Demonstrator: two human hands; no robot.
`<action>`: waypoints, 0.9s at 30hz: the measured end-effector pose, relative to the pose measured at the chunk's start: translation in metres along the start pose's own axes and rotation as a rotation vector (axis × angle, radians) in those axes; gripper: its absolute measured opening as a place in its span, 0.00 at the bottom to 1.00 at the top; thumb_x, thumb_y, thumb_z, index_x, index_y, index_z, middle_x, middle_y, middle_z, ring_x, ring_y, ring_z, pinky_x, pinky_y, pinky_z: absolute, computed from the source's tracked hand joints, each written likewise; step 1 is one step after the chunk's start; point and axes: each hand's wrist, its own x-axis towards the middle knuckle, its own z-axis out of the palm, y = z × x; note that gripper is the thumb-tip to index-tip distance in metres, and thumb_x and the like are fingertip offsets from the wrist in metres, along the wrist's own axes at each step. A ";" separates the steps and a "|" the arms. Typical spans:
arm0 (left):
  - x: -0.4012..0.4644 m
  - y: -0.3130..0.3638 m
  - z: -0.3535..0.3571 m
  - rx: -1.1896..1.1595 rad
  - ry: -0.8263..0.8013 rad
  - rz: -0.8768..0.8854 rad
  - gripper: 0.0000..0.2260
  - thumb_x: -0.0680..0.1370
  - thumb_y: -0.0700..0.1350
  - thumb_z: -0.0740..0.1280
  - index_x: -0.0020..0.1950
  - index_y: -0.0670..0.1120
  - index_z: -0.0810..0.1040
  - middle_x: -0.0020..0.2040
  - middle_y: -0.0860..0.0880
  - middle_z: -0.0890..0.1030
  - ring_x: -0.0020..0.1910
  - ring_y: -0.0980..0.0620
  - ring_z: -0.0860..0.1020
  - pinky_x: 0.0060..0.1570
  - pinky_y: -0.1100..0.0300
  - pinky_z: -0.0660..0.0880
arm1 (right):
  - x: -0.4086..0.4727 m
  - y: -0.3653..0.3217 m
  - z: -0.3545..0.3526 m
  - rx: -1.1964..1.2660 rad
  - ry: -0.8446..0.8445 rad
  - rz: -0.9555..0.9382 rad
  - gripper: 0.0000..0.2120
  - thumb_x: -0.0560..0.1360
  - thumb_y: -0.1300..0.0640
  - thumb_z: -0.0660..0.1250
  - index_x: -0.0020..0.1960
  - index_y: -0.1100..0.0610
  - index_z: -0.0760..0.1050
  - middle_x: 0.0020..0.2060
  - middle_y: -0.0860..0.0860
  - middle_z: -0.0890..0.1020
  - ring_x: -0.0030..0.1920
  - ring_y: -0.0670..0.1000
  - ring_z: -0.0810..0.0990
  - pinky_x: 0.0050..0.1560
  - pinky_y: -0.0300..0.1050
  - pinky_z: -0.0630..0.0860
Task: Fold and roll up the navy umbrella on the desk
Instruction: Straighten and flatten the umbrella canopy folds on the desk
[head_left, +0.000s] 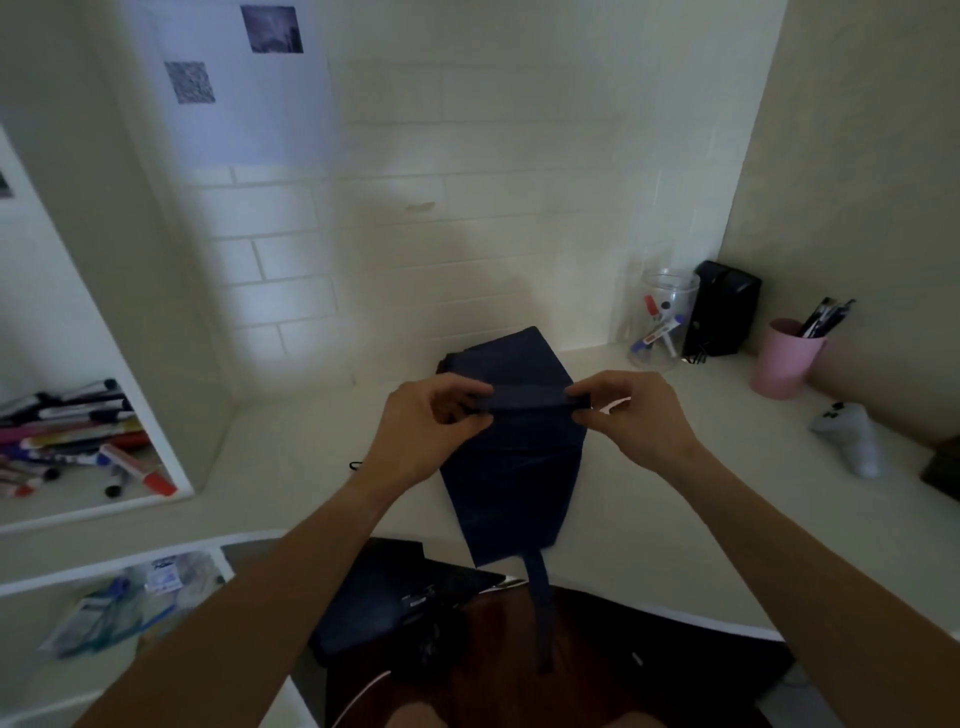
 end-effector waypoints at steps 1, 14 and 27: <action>-0.007 -0.003 0.000 0.099 0.026 0.076 0.12 0.73 0.37 0.78 0.53 0.48 0.86 0.46 0.52 0.85 0.43 0.56 0.82 0.46 0.66 0.78 | -0.008 0.001 0.002 -0.060 0.036 -0.054 0.14 0.68 0.63 0.77 0.47 0.46 0.85 0.41 0.43 0.84 0.42 0.43 0.82 0.45 0.37 0.77; -0.092 -0.065 0.017 0.596 -0.168 0.413 0.06 0.73 0.43 0.74 0.48 0.50 0.84 0.72 0.49 0.76 0.73 0.49 0.71 0.72 0.53 0.68 | -0.092 0.048 0.048 -0.482 -0.027 -0.435 0.13 0.65 0.65 0.79 0.46 0.53 0.85 0.46 0.47 0.85 0.46 0.50 0.81 0.45 0.45 0.80; -0.065 -0.056 0.015 0.649 -0.346 0.147 0.27 0.82 0.64 0.47 0.44 0.49 0.77 0.41 0.52 0.80 0.41 0.52 0.77 0.47 0.51 0.75 | -0.090 0.065 0.047 -0.528 -0.194 -0.378 0.13 0.69 0.64 0.72 0.52 0.53 0.85 0.49 0.48 0.85 0.47 0.51 0.82 0.45 0.40 0.78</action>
